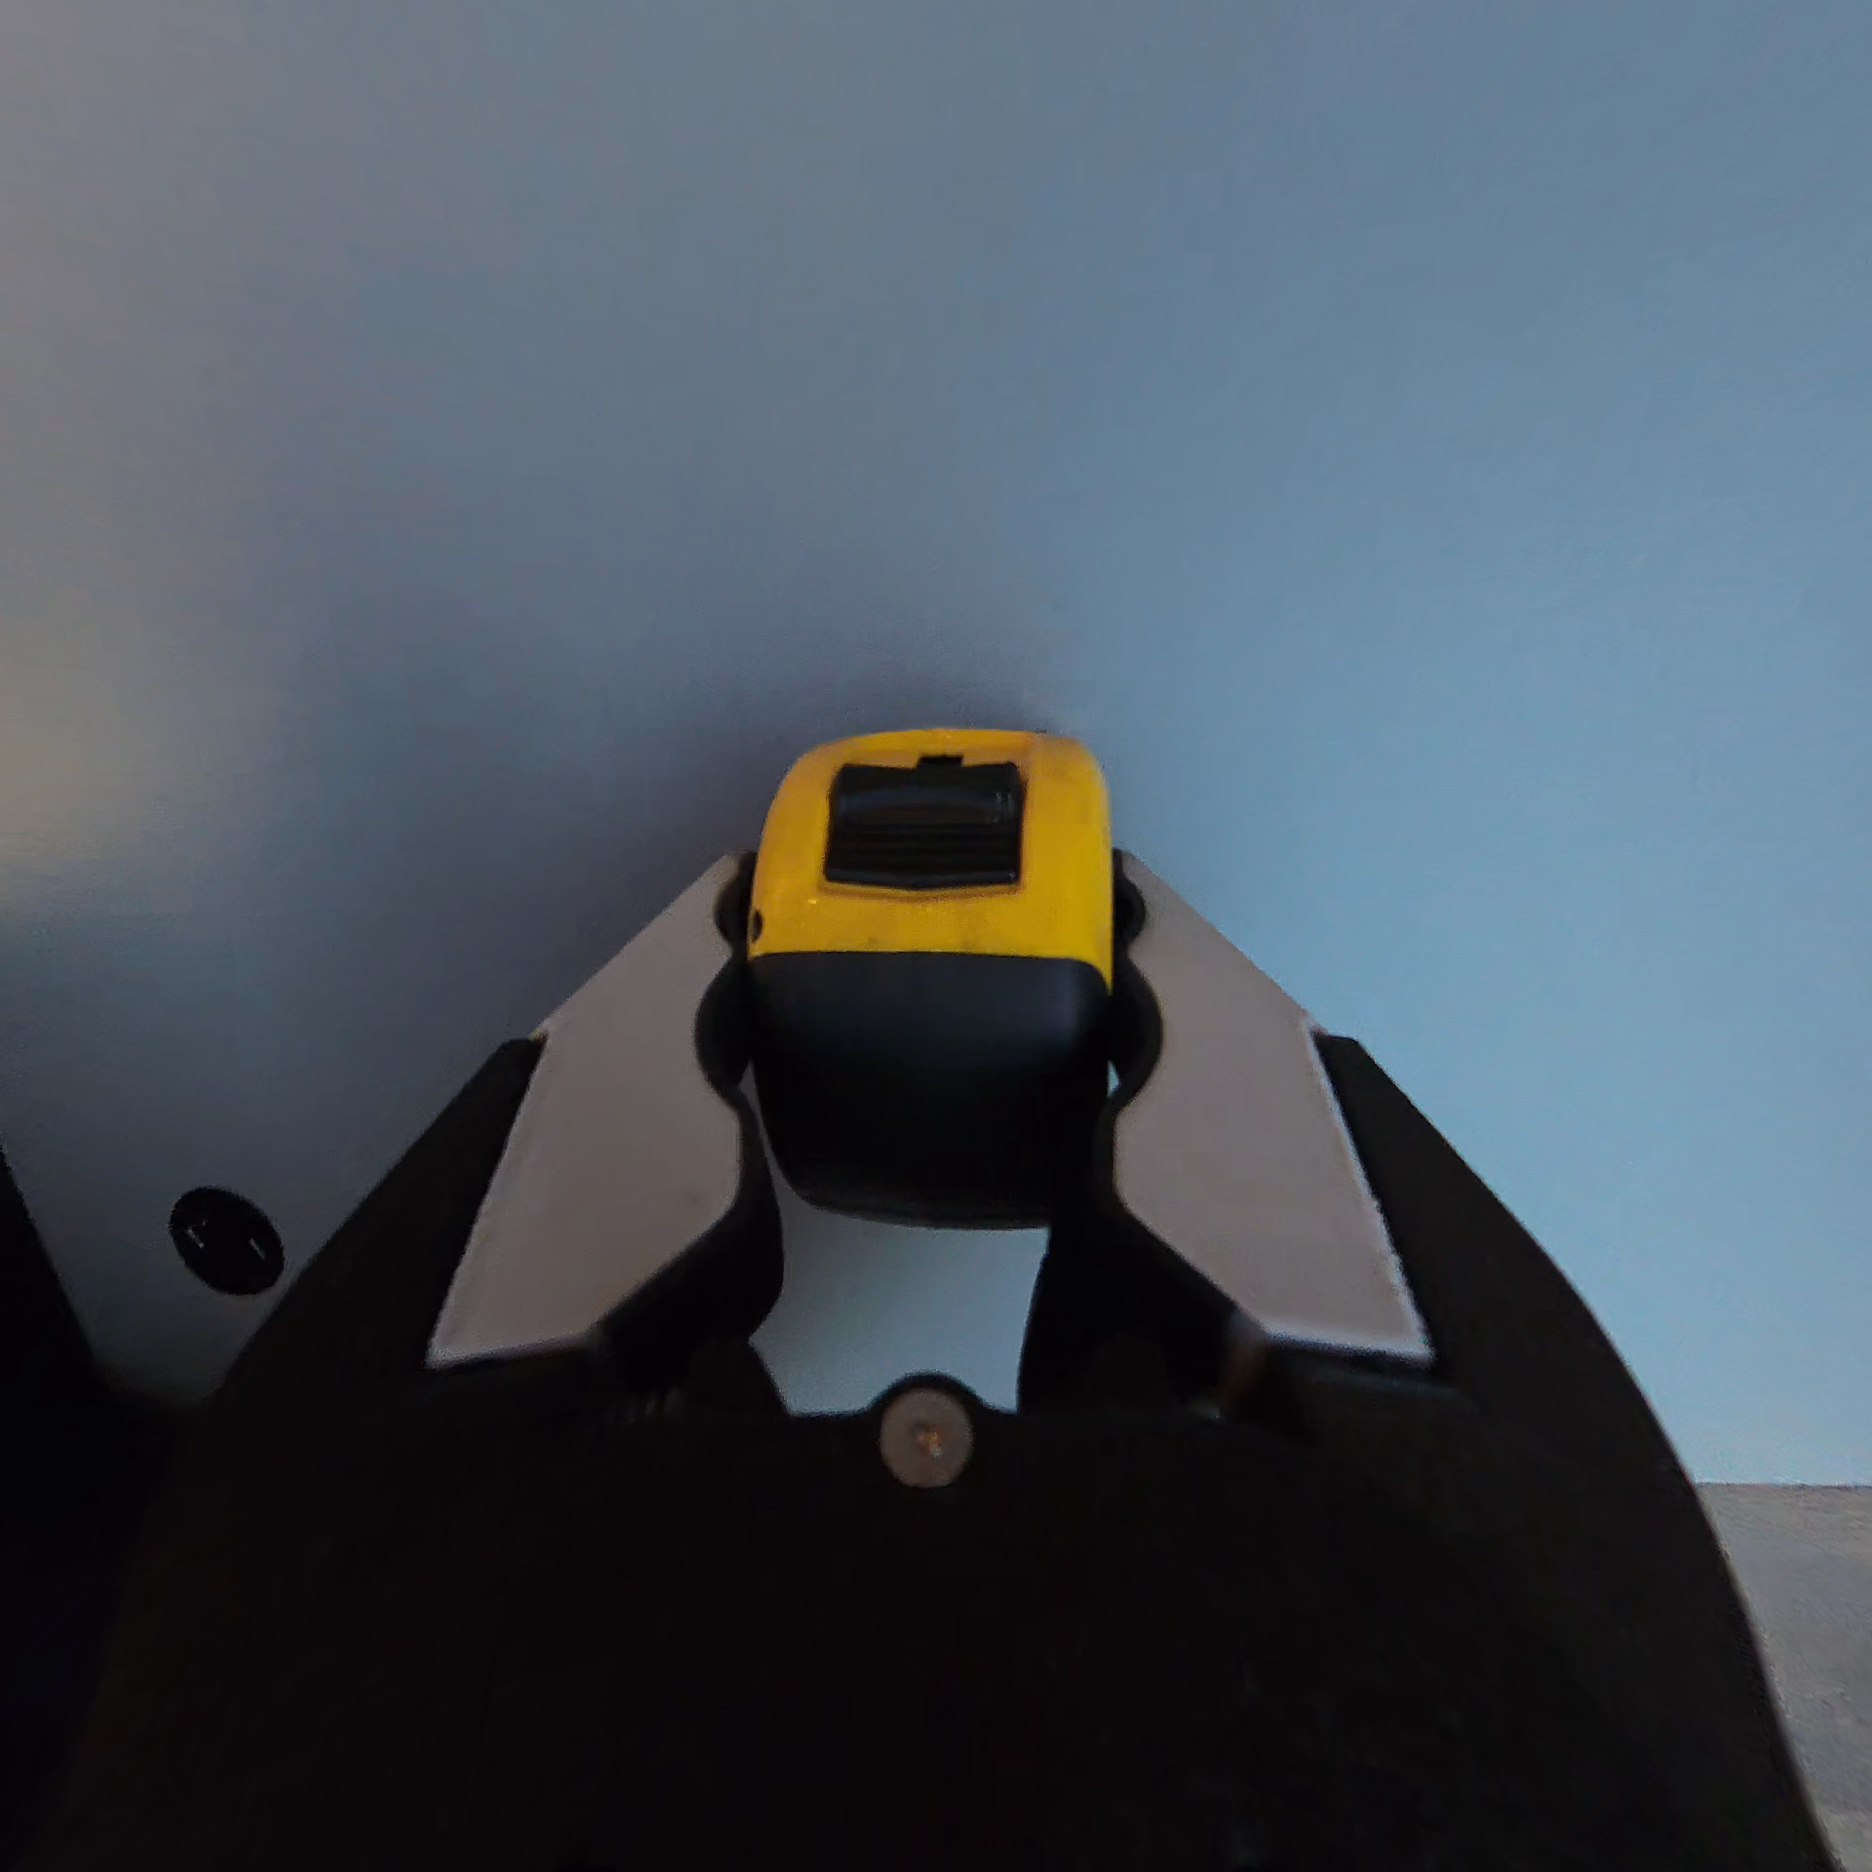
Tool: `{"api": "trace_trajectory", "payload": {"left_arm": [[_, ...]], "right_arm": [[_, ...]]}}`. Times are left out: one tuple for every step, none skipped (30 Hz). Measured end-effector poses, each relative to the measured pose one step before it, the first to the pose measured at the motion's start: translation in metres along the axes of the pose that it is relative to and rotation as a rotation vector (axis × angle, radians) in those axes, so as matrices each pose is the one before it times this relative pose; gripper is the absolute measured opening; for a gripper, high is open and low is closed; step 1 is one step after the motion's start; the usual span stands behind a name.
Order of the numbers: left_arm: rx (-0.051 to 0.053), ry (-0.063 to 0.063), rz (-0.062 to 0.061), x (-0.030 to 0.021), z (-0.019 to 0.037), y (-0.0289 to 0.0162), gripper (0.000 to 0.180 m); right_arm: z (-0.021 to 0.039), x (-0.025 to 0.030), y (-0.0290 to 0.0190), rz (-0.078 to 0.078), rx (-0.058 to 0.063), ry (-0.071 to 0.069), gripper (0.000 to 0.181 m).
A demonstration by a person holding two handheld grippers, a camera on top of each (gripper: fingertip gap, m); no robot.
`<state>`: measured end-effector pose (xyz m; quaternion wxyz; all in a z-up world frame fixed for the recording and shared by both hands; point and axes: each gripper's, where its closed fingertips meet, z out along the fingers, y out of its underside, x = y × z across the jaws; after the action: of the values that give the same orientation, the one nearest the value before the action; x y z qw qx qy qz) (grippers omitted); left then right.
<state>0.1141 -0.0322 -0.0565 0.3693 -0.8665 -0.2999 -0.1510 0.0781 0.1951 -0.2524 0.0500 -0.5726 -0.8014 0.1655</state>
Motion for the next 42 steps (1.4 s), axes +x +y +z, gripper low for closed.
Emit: {"api": "trace_trajectory", "payload": {"left_arm": [[-0.0286,0.0032,0.0047,-0.00217,0.0209,0.00514,0.04],[-0.0245,-0.0023,0.0269,-0.0024,0.02481,0.00402,0.041],[-0.0285,0.0009,0.0435,-0.00127,0.02719,0.00249,0.042],[-0.0223,0.0002,0.0474,-0.00127,0.02909,-0.00056,0.044],[-0.012,0.0105,0.0401,-0.00052,0.02908,-0.0045,0.048],[-0.0103,0.0176,0.0302,-0.00109,0.02795,-0.00754,0.051],[-0.0054,0.0197,0.0362,-0.00251,0.0256,-0.00996,0.057],[-0.0071,0.013,0.0458,-0.00459,0.02292,-0.01093,0.068],[-0.0143,0.0196,0.0491,-0.00432,0.02037,-0.01016,0.073],[-0.0239,0.0404,0.0537,-0.00094,0.01805,-0.00876,0.077],[-0.0311,0.0425,0.062,0.00099,0.01617,-0.00679,0.081],[-0.029,0.0291,0.0742,0.00081,0.01378,-0.00546,0.083],[-0.0177,0.0341,0.0803,0.00355,0.01084,-0.00497,0.083],[-0.0047,0.0443,0.0716,0.00676,0.00758,-0.00565,0.081],[0.0041,0.0346,0.0526,0.00584,0.0047,-0.00558,0.074],[0.0154,0.0276,0.0271,0.00446,0.00226,-0.00678,0.073],[0.0187,0.0177,0.0004,0.00256,0.00053,-0.00732,0.07],[-0.0085,-0.002,-0.0134,-0.00124,0.00083,-0.00193,0.065],[-0.0088,-0.0092,0.0,-0.0025,0.00054,0.00079,0.059],[0.0009,-0.0132,0.0136,-0.00227,0.00023,0.00068,0.051],[0.0034,-0.0066,0.0113,-0.00008,0.00072,-0.00088,0.05],[-0.0001,-0.0029,0.0014,0.00159,0.00168,-0.00102,0.053],[-0.0024,-0.0071,0.004,0.00184,0.00206,-0.00131,0.056],[-0.0137,-0.0309,0.017,-0.00166,0.0026,0.00124,0.065],[-0.0058,-0.0463,0.0048,-0.00304,0.00239,0.00092,0.082],[0.0047,-0.0136,-0.0192,0.00086,0.00185,-0.00007,0.094],[0.0095,0.03,-0.0234,0.00773,0.00051,0.0002,0.09],[0.0108,0.031,-0.0037,0.00986,-0.00032,0.00108,0.066],[0.0137,-0.0391,-0.0082,0.00036,-0.00135,0.00153,0.065],[0.0179,-0.029,-0.0185,0.00048,-0.00312,0.00029,0.064],[0.0198,-0.0255,-0.0286,0.00157,-0.00513,-0.00011,0.063],[0.0217,-0.0261,-0.0291,0.0031,-0.00737,-0.00103,0.063],[0.0226,-0.0281,-0.0288,0.00494,-0.01022,-0.0017,0.062],[0.0245,-0.0266,-0.0362,0.00663,-0.01339,-0.00303,0.062],[0.0279,-0.0328,-0.0388,0.00763,-0.01644,-0.00367,0.062],[0.0314,-0.0433,-0.0374,0.00803,-0.01954,-0.00441,0.062],[0.032,-0.0481,-0.0369,0.00834,-0.02232,-0.00491,0.062],[0.031,-0.0499,-0.0411,0.00858,-0.02455,-0.00531,0.062],[0.0301,-0.0497,-0.0392,0.00965,-0.02707,-0.00541,0.061],[0.0302,-0.0521,-0.0415,0.00827,-0.02815,-0.00546,0.061],[0.027,-0.0536,-0.048,0.00747,-0.02885,-0.00468,0.059],[0.0299,-0.0509,-0.0523,0.00615,-0.02855,-0.00485,0.059]], "right_arm": [[-0.0014,0.00005,0.00014,0.0089,0.0004,-0.0385,0.067],[-0.00284,0.00071,0.00008,0.0272,0.028,-0.0525,0.067],[-0.00509,0.00321,0.00054,0.0413,0.0375,-0.0631,0.067],[-0.00513,0.00125,0.0003,0.0281,0.0399,-0.0825,0.066],[-0.00577,0.00129,0.00186,0.0236,0.0304,-0.079,0.066],[-0.0055,0.0005,0.00265,0.0042,0.0232,-0.0797,0.066],[-0.00449,-0.00342,0.00392,-0.0774,0.0249,-0.0718,0.067],[-0.00353,-0.00551,0.00572,-0.1157,0.0172,-0.0563,0.068],[-0.00289,-0.00288,0.00459,-0.0803,0.0162,-0.031,0.068],[-0.00291,-0.0006,0.00455,-0.0362,0.0021,-0.0218,0.067],[-0.0033,-0.00017,0.00533,-0.0487,-0.0023,-0.0208,0.067],[-0.00293,-0.00011,0.00617,-0.053,-0.0039,-0.0169,0.067],[-0.0021,-0.00089,0.00703,-0.0487,-0.0078,-0.0072,0.067],[-0.00121,-0.00024,0.00525,-0.0357,-0.0106,0.0002,0.067],[-0.00063,-0.00089,0.00448,-0.0361,-0.0111,0.0054,0.067],[-0.00032,-0.00093,0.00179,-0.0435,-0.005,0.0061,0.067],[-0.00017,-0.00128,0.00086,-0.0398,-0.0061,0.0043,0.067],[-0.00112,-0.00035,0.00099,-0.0172,-0.0116,0.0039,0.066],[-0.00092,0.00027,-0.00026,-0.0028,-0.0007,-0.0003,0.066],[-0.00053,0.00013,-0.00016,-0.0194,0.0008,0.0048,0.066],[0.00002,-0.00027,0.00082,-0.0217,-0.0113,0.0058,0.067],[0.00007,-0.00091,-0.0002,-0.016,-0.0131,-0.0034,0.066],[-0.00023,-0.00291,-0.00268,-0.0027,-0.0005,-0.0204,0.066],[0.0001,-0.00359,-0.00417,0.002,0.0001,-0.0311,0.066],[0.00109,-0.00342,-0.00317,-0.0175,-0.0168,-0.0198,0.066],[0.0013,-0.00568,-0.00153,-0.0345,-0.0272,-0.0177,0.066],[0.00309,-0.00233,-0.00089,-0.0349,-0.032,-0.0139,0.066],[0.00203,-0.00092,-0.00088,-0.015,-0.0282,-0.0124,0.066],[0.00117,-0.00102,-0.00174,-0.0133,-0.0166,-0.0215,0.066],[0.00009,-0.00155,-0.00342,-0.0047,-0.0057,-0.0209,0.066],[-0.00023,-0.00205,-0.0053,-0.0016,-0.0057,-0.0202,0.066],[-0.00132,-0.00384,-0.00725,-0.0125,-0.0111,-0.022,0.066],[-0.00232,-0.00599,-0.00952,-0.0164,-0.0161,-0.0261,0.066],[-0.00297,-0.00776,-0.01244,-0.022,-0.023,-0.028,0.066],[-0.00411,-0.00978,-0.0151,-0.0277,-0.0234,-0.0265,0.066],[-0.00482,-0.00988,-0.01879,-0.0346,-0.0164,-0.0184,0.066],[-0.0053,-0.01082,-0.02136,-0.0413,-0.0096,-0.0178,0.066],[-0.0052,-0.01222,-0.02279,-0.0414,-0.0079,-0.0225,0.066],[-0.00543,-0.01244,-0.02524,-0.0384,-0.0078,-0.0328,0.066],[-0.00481,-0.01263,-0.02654,-0.0436,-0.0103,-0.029,0.066],[-0.00484,-0.01084,-0.02623,-0.0459,-0.0222,-0.0214,0.066],[-0.00383,-0.00994,-0.02645,-0.044,-0.0305,-0.0276,0.066]]}}
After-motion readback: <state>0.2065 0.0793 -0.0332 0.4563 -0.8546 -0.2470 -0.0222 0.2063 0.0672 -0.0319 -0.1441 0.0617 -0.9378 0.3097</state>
